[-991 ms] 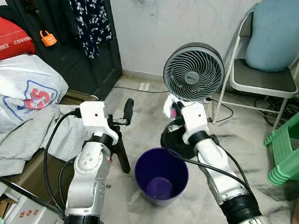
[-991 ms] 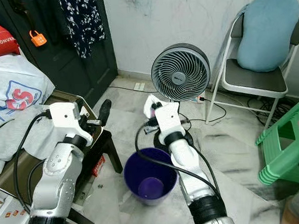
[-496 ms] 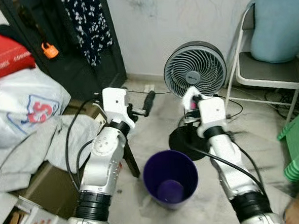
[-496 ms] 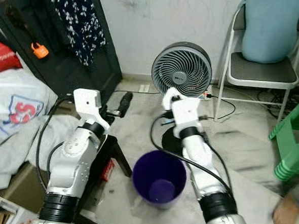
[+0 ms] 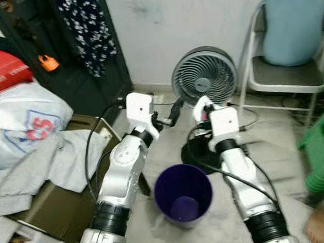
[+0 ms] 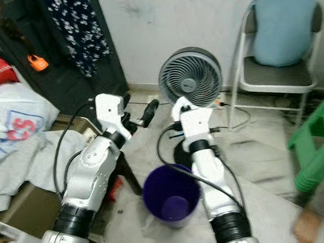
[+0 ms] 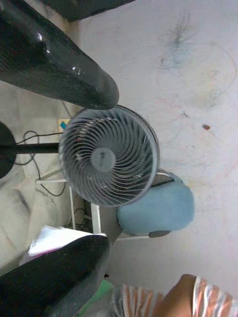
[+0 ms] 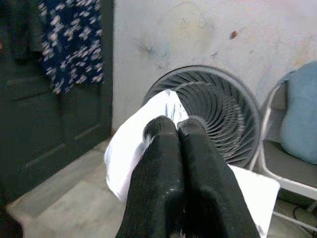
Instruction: Clean up the room
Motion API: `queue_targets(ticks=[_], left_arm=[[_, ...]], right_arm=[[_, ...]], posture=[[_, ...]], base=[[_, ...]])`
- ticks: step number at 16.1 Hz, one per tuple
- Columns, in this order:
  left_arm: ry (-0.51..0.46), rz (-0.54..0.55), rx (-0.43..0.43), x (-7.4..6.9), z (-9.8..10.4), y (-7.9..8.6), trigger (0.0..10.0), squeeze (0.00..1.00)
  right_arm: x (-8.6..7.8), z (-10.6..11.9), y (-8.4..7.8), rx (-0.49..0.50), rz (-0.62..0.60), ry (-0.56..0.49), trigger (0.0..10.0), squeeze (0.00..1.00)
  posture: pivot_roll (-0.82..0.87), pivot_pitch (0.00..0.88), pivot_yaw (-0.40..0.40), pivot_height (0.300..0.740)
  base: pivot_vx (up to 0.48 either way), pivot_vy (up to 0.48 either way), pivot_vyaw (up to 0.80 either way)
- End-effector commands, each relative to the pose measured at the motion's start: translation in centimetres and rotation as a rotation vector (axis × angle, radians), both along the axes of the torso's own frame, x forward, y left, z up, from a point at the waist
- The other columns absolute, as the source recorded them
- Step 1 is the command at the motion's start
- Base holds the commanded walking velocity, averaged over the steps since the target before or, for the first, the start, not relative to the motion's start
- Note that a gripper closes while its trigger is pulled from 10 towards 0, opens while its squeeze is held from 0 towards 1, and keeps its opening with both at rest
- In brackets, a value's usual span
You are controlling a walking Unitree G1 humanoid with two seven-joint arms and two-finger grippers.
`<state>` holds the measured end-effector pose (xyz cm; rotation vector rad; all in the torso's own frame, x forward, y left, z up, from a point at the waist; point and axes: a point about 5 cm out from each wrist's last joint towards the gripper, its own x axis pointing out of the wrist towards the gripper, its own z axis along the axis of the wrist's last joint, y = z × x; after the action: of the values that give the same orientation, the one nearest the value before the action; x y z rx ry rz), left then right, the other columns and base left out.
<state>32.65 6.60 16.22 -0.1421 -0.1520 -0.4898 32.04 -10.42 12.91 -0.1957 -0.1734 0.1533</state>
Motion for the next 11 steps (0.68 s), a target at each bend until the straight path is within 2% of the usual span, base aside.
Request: queue_targets(ticks=[1,2,3,4,6,8,11], left_arm=[[0.006,0.044,0.042,-0.6,-0.8,1.7,10.0,0.00],[0.006,0.044,0.045,-0.8,-1.0,2.1,10.0,0.00],[0.006,0.028,0.033,-2.1,-1.5,3.8,10.0,0.00],[0.000,0.021,0.043,-2.4,-1.6,4.2,10.0,0.00],[-0.031,0.001,0.097,-3.1,-1.4,5.6,10.0,0.00],[-0.038,-0.005,0.124,-3.5,-1.4,6.6,10.0,0.00],[-0.041,-0.168,0.211,-5.5,-1.3,7.2,10.0,0.00]], right_arm=[[-0.2,-0.4,2.1,-0.022,0.070,0.018,10.0,0.00],[-0.2,-0.5,2.5,-0.021,0.074,0.023,10.0,0.00],[-0.1,-0.9,3.4,-0.006,0.056,0.046,10.0,0.00],[-0.2,-1.0,3.6,0.009,0.048,0.051,10.0,0.00],[-0.4,-1.3,4.3,0.025,0.030,0.073,10.0,0.00],[-0.8,-1.5,4.3,0.014,0.026,0.083,10.0,0.00],[-0.6,-2.2,3.3,0.015,-0.033,0.130,10.0,0.00]], posture=[[-0.16,0.093,0.098,0.740],[-0.15,0.102,0.106,0.740],[-0.13,0.126,0.121,0.740],[-0.11,0.136,0.123,0.740],[-0.09,0.157,0.118,0.740],[-0.08,0.180,0.110,0.740],[-0.05,0.248,0.118,0.740]], base=[[0.000,0.000,0.00],[0.000,0.000,0.00],[0.000,0.000,0.00],[0.000,0.000,0.00],[0.000,0.000,0.00],[0.000,0.000,0.00],[0.000,0.000,0.00]])
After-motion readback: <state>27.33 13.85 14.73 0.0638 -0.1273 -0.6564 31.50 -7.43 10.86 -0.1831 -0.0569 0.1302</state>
